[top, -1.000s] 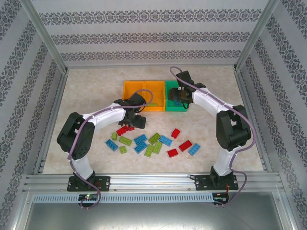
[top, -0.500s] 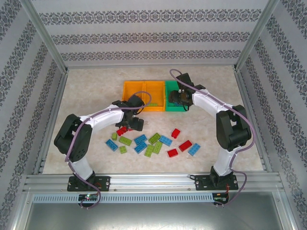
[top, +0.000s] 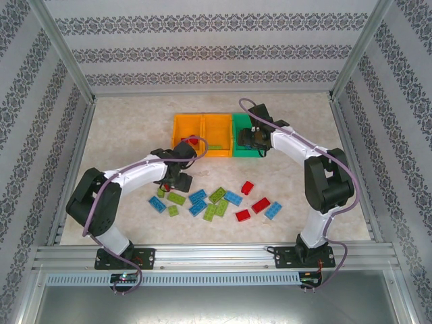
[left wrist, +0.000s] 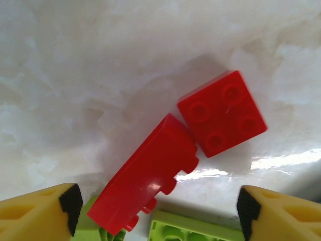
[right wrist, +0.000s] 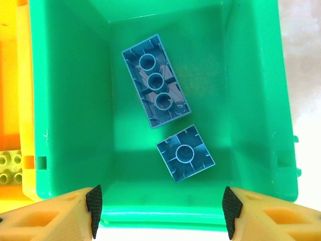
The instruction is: Sort the legos into containers by color
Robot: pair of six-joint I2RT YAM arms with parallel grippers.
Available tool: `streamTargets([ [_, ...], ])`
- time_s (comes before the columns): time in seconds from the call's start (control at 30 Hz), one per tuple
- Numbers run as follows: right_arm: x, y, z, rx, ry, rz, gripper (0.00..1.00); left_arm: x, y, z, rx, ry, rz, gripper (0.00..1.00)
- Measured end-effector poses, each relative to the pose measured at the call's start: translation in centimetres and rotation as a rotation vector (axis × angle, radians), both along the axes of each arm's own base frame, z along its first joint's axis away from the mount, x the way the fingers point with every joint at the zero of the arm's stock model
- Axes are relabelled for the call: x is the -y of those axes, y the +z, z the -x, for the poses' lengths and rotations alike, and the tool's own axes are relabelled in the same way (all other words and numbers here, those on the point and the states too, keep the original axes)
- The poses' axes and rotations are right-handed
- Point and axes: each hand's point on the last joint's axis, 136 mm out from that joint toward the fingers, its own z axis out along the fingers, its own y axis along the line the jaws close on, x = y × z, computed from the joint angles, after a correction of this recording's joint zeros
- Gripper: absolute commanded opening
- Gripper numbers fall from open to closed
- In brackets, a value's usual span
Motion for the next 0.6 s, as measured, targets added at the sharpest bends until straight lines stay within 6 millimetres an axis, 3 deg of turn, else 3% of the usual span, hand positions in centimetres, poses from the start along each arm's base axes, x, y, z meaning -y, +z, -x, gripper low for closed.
streamTargets([
  [0.1, 0.0, 0.1, 0.0, 0.001, 0.000, 0.000, 0.67, -0.6, -0.2, 0.2, -0.007, -0.011, -0.015, 0.71],
  [0.3, 0.0, 0.4, 0.0, 0.008, 0.000, -0.003, 0.68, -1.1, -0.3, 0.0, -0.011, -0.037, -0.024, 0.54],
  [0.6, 0.1, 0.5, 0.2, 0.008, 0.003, -0.001, 0.69, -0.9, -1.2, 0.2, -0.052, -0.075, -0.011, 0.42],
])
